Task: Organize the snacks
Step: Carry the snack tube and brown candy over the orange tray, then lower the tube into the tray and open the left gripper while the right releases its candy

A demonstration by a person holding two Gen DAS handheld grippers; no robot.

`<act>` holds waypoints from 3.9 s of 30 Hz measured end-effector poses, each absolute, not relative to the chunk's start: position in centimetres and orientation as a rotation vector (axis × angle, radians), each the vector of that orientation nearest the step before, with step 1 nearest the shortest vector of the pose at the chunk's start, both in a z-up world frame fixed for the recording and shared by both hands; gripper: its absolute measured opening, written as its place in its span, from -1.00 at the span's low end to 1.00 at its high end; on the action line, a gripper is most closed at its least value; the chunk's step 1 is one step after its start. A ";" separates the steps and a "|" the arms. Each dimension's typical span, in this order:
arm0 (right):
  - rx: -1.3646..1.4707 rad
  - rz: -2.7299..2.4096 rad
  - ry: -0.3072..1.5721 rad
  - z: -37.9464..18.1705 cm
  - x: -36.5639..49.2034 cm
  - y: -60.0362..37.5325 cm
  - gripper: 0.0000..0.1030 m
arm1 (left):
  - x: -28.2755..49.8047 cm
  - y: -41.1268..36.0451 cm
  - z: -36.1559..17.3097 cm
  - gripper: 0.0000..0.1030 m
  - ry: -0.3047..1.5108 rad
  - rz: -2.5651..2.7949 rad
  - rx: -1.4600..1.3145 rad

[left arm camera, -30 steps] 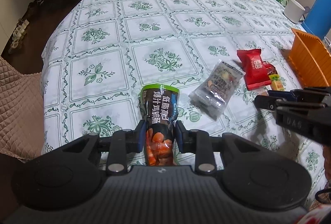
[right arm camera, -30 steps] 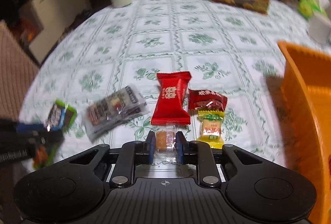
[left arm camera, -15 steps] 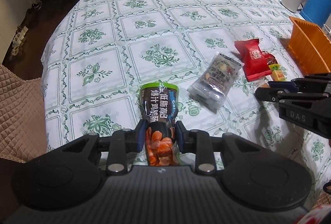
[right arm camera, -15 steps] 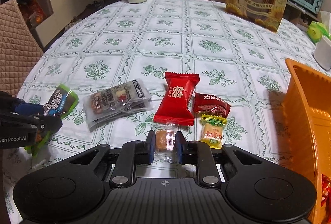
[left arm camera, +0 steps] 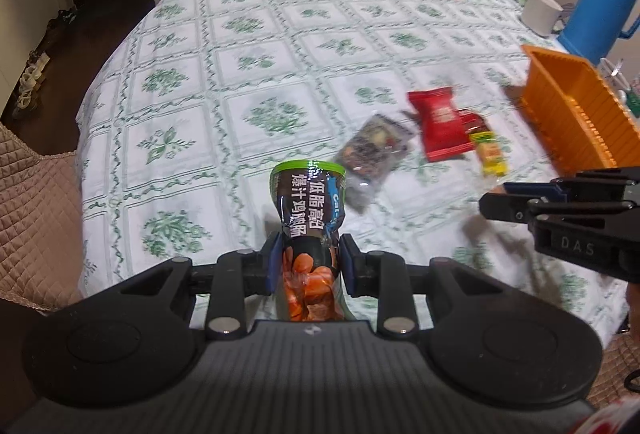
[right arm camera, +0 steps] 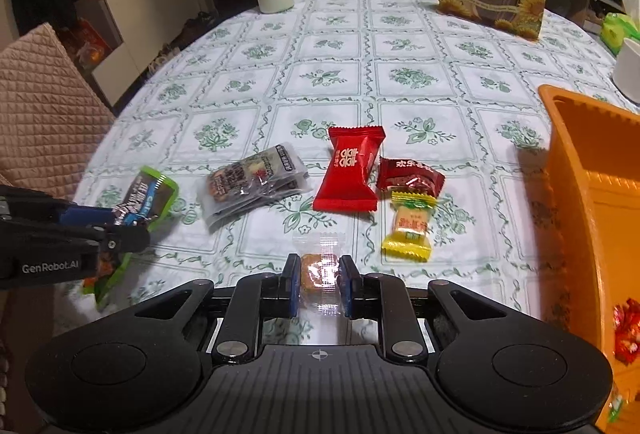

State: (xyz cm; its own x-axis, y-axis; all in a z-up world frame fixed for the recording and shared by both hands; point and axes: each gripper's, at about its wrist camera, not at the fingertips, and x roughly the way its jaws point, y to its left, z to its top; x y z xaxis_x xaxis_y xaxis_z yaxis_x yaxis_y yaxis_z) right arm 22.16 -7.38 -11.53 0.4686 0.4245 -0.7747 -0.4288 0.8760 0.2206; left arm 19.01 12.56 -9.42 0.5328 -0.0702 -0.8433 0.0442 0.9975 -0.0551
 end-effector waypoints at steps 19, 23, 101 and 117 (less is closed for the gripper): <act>0.095 0.505 0.894 -6.8 17.9 -16.2 -0.60 | 16.7 3.0 -4.1 -0.48 0.918 -0.213 -0.020; 0.114 0.474 0.878 -6.3 17.2 -18.9 -0.60 | 16.7 0.2 -3.4 -0.48 0.897 -0.257 -0.006; 0.145 0.296 0.889 -10.8 28.2 -35.8 -0.60 | 31.5 -20.1 -10.0 -0.47 0.975 -0.293 0.012; 0.145 0.303 0.894 -10.9 28.6 -35.5 -0.60 | 31.2 -19.3 -9.6 -0.47 0.970 -0.277 0.025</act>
